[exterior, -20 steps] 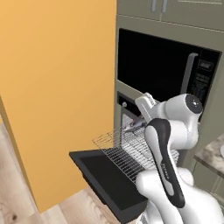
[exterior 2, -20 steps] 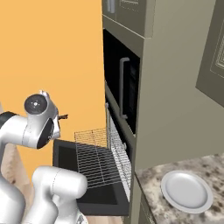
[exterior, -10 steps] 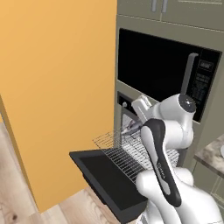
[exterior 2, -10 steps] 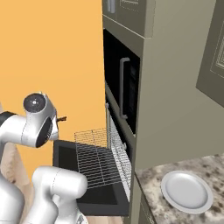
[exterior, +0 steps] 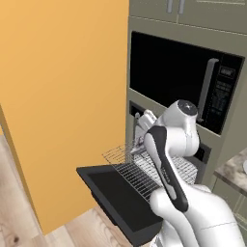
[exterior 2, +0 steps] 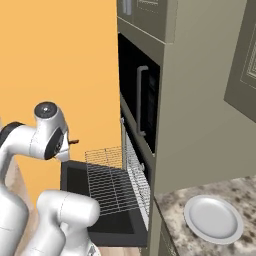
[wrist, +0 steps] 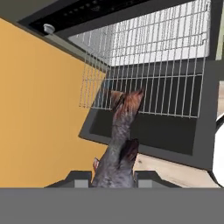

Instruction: Place the fish on the top rack of the oven, and slide the tray back inside. Close the oven door.

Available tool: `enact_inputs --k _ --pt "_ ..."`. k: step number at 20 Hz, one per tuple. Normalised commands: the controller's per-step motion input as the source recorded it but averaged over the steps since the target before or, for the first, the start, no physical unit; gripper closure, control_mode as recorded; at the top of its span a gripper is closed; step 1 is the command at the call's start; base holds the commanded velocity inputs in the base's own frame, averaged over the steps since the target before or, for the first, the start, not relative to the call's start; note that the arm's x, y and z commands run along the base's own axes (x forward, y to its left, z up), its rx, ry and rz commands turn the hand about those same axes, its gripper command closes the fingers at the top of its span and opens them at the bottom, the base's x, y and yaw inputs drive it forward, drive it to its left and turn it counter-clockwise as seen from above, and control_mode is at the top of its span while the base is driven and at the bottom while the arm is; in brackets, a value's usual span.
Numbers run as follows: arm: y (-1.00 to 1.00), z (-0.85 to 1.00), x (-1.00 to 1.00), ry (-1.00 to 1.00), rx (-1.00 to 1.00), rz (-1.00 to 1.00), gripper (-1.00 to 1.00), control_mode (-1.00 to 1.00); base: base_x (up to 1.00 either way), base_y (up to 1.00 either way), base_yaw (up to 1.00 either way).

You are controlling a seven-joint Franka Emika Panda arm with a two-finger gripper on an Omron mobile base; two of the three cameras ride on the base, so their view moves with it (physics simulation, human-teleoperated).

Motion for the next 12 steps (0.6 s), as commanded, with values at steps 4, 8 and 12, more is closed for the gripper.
enact_inputs --k 4,8,12 --pt "-0.04 -0.54 0.57 0.02 -0.03 -0.09 1.0 -1.0 0.0 0.0 0.0" --pt "0.0 -0.69 0.57 -0.01 -0.04 -0.19 1.0 -1.0 0.0 0.0 0.0" --pt "-0.17 -0.64 0.54 0.0 0.0 -0.15 1.0 -1.0 0.0 0.0 0.0"
